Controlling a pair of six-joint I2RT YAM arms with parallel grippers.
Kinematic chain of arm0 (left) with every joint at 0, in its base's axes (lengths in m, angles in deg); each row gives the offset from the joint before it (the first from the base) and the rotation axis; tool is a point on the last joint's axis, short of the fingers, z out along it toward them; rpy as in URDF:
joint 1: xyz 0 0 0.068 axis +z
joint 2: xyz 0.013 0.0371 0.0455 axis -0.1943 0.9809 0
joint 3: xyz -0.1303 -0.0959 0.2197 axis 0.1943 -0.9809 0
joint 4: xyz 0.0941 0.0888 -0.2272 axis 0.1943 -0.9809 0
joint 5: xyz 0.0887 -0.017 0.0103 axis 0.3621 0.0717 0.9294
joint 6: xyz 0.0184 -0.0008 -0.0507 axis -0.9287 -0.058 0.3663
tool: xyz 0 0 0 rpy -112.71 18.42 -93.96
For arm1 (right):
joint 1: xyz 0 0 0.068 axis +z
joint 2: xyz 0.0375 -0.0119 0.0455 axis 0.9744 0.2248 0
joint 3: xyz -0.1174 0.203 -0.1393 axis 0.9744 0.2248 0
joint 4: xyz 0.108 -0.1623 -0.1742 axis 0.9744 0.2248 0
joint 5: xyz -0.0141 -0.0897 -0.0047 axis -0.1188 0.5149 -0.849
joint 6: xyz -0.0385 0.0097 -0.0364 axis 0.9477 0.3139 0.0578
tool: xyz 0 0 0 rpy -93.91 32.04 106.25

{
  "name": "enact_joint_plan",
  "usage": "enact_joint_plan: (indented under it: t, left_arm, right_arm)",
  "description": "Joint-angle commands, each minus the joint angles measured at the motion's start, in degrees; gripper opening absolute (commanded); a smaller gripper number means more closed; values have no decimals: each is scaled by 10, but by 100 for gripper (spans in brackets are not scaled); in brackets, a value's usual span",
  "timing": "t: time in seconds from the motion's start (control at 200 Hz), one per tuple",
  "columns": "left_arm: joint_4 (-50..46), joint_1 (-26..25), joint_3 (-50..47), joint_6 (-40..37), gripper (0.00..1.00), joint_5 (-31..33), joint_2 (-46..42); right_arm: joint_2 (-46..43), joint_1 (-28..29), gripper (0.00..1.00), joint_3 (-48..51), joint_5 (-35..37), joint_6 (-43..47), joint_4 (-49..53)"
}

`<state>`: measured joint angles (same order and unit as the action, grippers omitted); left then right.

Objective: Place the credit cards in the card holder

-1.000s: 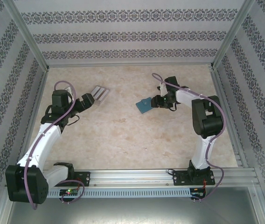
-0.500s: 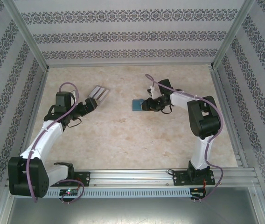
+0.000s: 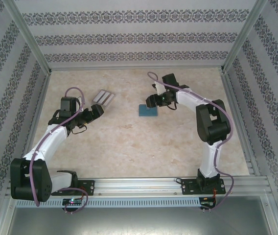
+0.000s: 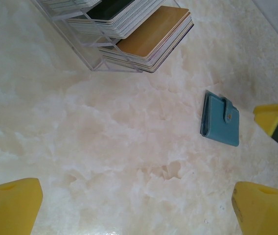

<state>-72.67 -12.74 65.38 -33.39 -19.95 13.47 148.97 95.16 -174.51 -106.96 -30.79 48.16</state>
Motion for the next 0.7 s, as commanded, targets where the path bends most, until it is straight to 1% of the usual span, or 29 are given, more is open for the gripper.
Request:
enact_joint_plan:
  t: [0.0,0.075,0.16,0.225,0.29,0.345,0.45,0.495,0.58,0.634,0.694]
  left_arm:
    - [-6,-7,-9,14,100,-9,-3]
    - [-2,-9,-16,13,100,-11,-8]
    - [-10,-9,-22,9,100,-6,-17]
    - [-16,-10,-30,19,100,-5,-23]
    - [1,-12,-48,33,100,-19,-30]
    - [19,-15,-65,40,100,-33,-32]
    - [17,-26,-90,42,100,-33,-27]
    - [21,-34,-100,43,100,-33,-20]
    - [47,-50,-118,43,100,-38,0]
    - [56,-57,-120,45,100,-42,15]
    - [65,-66,-119,49,99,-44,31]
  right_arm:
    - [68,12,69,-69,33,24,65]
    - [86,22,70,-91,29,26,78]
    - [84,36,68,-86,29,28,93]
    - [61,47,66,-55,13,26,92]
    - [20,57,65,0,-12,14,71]
    - [-13,67,64,46,-29,-14,49]
    - [-57,99,63,116,-63,-88,11]
    - [-66,121,62,143,-74,-126,-21]
    - [-66,164,62,182,-114,-179,-97]
    - [-61,181,62,190,-115,-208,-126]
    - [-62,188,61,190,-96,-226,-130]
